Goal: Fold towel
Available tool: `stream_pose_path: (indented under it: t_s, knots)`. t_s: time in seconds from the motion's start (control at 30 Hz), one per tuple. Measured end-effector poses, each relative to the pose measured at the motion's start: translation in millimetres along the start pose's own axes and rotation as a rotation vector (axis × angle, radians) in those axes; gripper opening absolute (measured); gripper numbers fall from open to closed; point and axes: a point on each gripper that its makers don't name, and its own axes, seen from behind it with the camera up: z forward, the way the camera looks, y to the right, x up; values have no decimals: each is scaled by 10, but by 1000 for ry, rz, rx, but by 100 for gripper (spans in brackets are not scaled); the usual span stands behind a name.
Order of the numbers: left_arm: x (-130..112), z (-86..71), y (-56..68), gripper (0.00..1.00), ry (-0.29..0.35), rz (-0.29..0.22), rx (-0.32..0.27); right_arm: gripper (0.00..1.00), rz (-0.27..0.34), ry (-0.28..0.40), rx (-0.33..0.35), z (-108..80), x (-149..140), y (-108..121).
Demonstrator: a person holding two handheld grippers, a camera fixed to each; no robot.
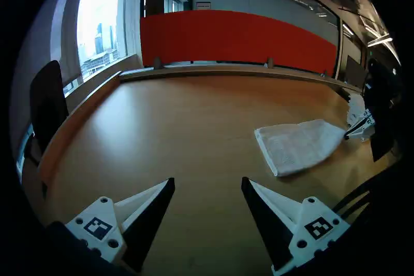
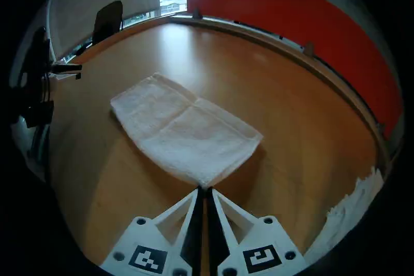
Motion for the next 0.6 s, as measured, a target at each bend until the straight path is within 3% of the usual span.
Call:
stream_pose_path:
  t_s: [0.4,0.6]
  knots:
    - [35,2,8,96,3,3,-2,4,-9,37,-45,-320,110,164]
    - [19,-9,30,96,2,4,-3,4,-24,57,-35,-359,246,130]
